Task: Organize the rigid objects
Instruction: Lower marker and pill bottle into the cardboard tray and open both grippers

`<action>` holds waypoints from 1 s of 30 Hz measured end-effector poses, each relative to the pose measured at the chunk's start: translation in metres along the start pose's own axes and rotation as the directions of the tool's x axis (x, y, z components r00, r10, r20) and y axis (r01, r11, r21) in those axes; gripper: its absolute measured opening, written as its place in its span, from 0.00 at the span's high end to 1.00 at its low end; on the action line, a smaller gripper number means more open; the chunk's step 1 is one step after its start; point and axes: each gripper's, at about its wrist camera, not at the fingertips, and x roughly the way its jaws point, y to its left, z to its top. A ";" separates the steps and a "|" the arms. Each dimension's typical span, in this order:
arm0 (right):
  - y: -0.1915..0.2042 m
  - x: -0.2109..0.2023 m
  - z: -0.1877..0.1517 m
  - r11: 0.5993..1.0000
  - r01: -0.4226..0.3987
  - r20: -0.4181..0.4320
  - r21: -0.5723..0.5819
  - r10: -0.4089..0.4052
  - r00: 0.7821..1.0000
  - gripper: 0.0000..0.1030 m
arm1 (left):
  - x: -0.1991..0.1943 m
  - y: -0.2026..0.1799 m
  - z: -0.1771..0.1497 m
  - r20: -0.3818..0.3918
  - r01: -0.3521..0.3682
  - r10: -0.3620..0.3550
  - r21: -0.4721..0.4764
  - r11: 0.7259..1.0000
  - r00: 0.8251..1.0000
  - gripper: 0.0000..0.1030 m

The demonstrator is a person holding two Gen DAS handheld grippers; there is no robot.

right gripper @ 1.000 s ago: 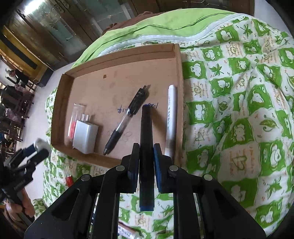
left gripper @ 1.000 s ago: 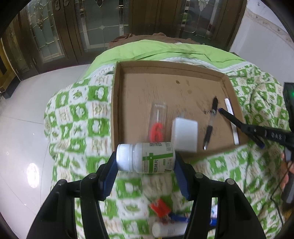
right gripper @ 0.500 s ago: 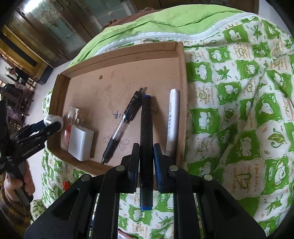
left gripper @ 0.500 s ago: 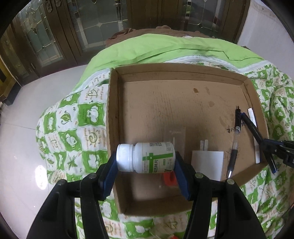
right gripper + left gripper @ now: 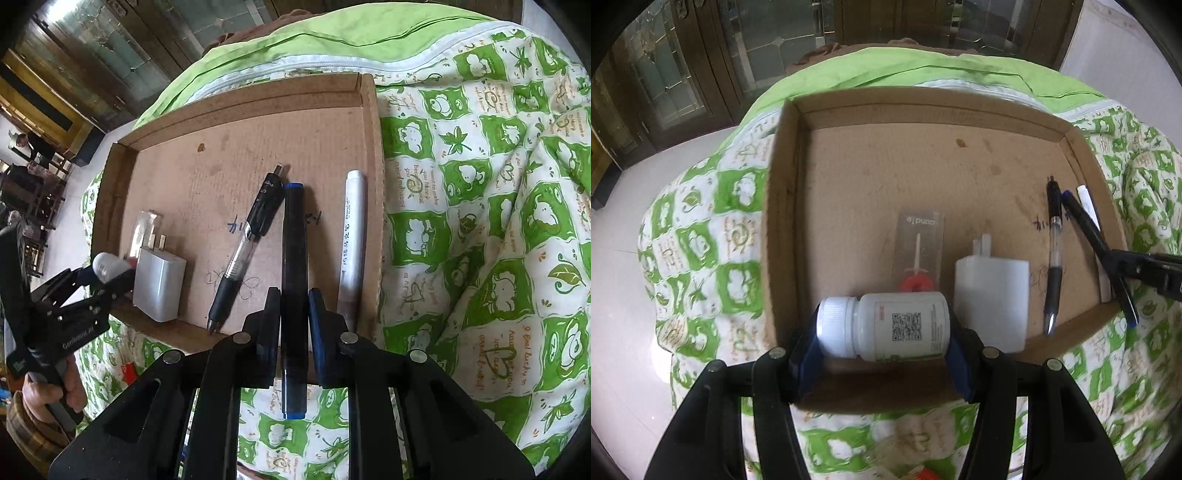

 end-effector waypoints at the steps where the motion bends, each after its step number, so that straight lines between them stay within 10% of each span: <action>1: 0.000 0.001 0.000 1.000 0.002 0.000 0.000 -0.002 1.000 0.86 | -0.001 0.006 0.000 -0.001 0.009 -0.009 -0.021 1.000 1.000 0.44; 30: 0.004 0.010 0.012 1.000 0.010 0.061 -0.024 -0.009 0.998 0.86 | 0.026 -0.048 0.020 -0.007 -0.044 0.044 0.050 0.998 0.999 0.46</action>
